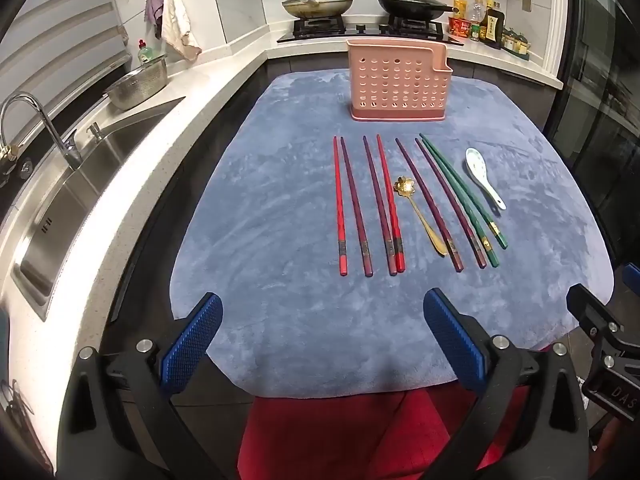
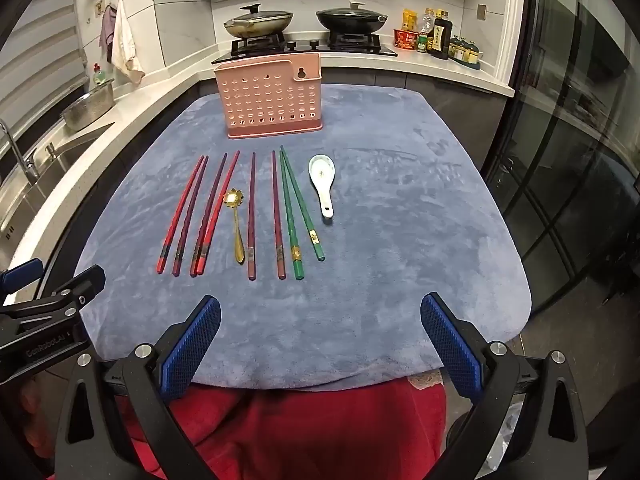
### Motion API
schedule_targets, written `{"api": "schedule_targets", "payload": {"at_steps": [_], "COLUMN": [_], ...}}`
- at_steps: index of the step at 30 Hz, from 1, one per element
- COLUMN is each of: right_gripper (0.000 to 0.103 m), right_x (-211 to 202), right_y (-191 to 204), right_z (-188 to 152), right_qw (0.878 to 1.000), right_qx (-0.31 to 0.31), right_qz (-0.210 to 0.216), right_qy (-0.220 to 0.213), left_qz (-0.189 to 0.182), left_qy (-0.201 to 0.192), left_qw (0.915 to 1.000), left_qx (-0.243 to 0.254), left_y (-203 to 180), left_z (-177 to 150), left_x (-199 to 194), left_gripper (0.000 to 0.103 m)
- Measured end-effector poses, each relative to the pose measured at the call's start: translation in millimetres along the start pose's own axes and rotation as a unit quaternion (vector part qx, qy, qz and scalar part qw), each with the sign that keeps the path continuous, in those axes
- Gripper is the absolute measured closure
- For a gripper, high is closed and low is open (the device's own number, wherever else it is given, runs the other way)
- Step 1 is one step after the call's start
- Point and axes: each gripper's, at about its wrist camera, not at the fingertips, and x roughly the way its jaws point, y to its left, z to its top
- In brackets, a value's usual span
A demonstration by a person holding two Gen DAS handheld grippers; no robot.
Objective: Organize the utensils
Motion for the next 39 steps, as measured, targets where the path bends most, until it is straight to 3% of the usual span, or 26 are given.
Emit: {"api": "schedule_targets", "payload": {"at_steps": [39], "right_gripper": [0.007], "right_x": [-4.2], "right_y": [-1.3], "right_z": [2.1], "right_qw": [1.000], "right_qx": [0.009], "right_qz": [-0.008], "right_qy": [-0.007], "left_qz": [0.002], "left_qy": [-0.008], "left_qw": [1.0000], "left_qx": [-0.001], "left_y": [0.3], "left_z": [4.0], "left_x": [-4.6], "left_gripper": [0.007]}}
